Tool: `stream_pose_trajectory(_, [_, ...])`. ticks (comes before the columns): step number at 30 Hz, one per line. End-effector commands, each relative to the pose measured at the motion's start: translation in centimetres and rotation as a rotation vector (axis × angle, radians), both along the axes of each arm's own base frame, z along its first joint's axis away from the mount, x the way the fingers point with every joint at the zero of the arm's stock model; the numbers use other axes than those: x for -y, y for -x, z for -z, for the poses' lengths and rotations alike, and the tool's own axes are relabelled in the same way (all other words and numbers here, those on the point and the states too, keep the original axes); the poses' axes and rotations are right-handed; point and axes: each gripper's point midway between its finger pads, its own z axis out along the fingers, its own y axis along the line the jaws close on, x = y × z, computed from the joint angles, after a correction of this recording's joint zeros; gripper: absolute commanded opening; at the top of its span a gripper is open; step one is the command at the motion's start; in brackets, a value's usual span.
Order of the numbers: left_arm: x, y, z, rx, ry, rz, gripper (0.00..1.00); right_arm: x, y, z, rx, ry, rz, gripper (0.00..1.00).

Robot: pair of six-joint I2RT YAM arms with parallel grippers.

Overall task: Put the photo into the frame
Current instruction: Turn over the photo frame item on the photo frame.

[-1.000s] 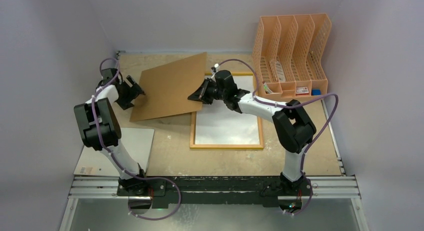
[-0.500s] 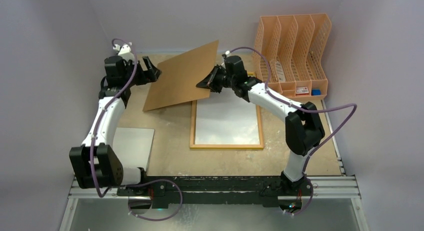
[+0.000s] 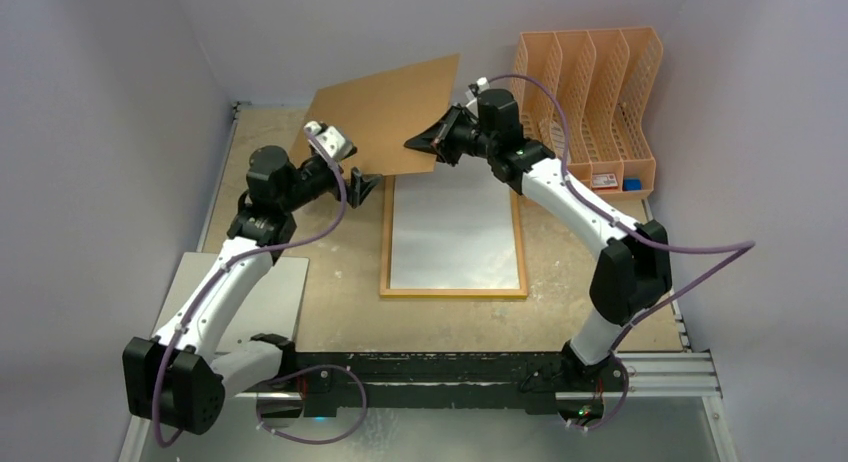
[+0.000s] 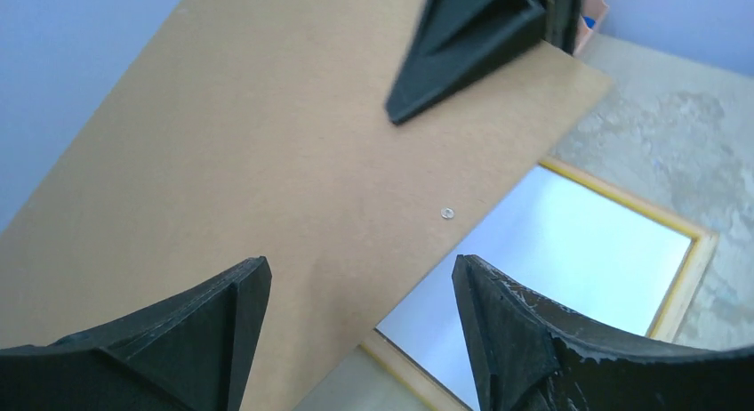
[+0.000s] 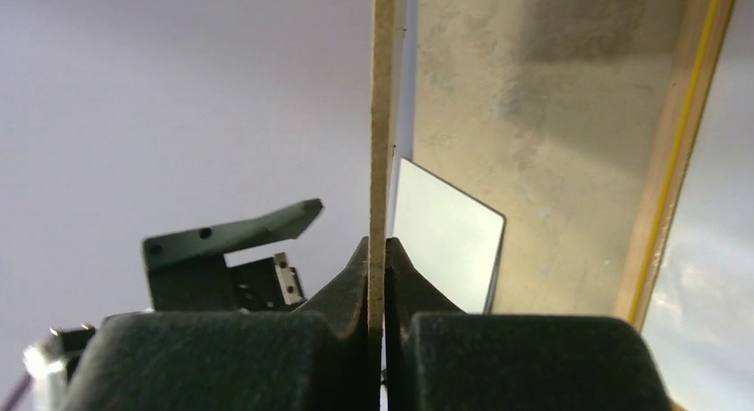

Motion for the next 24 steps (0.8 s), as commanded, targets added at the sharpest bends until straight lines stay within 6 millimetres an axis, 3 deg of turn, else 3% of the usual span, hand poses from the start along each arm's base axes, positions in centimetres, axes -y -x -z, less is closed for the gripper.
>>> stream_pose_trajectory(1, [0.9, 1.1, -1.2, 0.235, -0.172, 0.045, 0.78, 1.3, 2.7, -10.0, 0.175, -0.184, -0.014, 0.0])
stream_pose_trajectory(7, [1.4, 1.3, -1.0, 0.353, -0.272, -0.003, 0.79, 2.5, 4.3, -11.5, 0.162, -0.189, 0.006, 0.0])
stream_pose_trajectory(13, [1.0, -0.6, -0.7, 0.451, -0.463, -0.113, 0.75, 3.2, 5.5, -11.3, 0.114, -0.196, 0.023, 0.0])
stream_pose_trajectory(16, [1.2, -0.8, -0.6, 0.491, -0.507, -0.15, 0.64, 3.4, 5.7, -11.0, 0.094, -0.191, 0.027, 0.0])
stream_pose_trajectory(18, [1.3, -0.6, -0.1, 0.553, -0.57, -0.161, 0.51, 3.5, 5.9, -10.9, 0.092, -0.192, 0.029, 0.0])
stream_pose_trajectory(24, [1.3, -0.1, -0.8, 0.667, -0.637, -0.238, 0.36, 3.8, 6.3, -10.1, 0.066, -0.193, 0.038, 0.0])
